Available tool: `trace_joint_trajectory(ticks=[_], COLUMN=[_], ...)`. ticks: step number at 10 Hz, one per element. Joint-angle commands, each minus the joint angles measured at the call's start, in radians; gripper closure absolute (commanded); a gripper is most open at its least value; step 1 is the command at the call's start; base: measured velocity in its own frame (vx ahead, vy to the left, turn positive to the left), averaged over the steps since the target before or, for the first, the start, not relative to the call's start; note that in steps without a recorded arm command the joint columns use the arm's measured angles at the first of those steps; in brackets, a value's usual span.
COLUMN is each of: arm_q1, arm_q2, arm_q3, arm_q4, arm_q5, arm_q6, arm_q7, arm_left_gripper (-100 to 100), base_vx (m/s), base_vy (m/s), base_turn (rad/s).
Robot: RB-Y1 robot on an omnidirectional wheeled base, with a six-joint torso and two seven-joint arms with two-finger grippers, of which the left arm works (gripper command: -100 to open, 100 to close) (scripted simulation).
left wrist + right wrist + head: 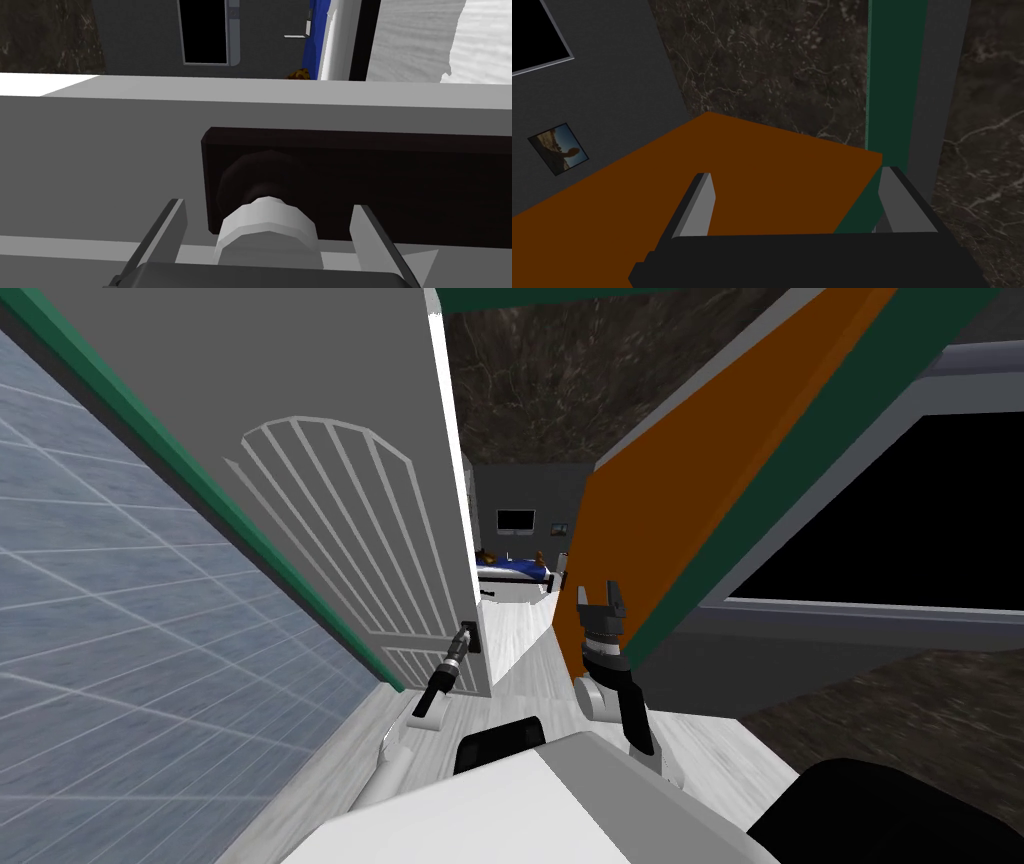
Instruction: Push the door open
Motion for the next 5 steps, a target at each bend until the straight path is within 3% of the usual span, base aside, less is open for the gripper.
trace_joint_trajectory(ticks=[1,5], arm_q1=[0.001,0.001], arm_q2=[0.0,0.0], arm_q3=[0.0,0.0], arm_q4=[-0.001,-0.001], arm_q5=[0.0,0.0], arm_q6=[0.001,0.001], arm_q7=[0.0,0.0], arm_left_gripper=[100,100], base_vx=[-0.01,-0.009], base_vy=[0.002,0.003], base_turn=[0.005,-0.007])
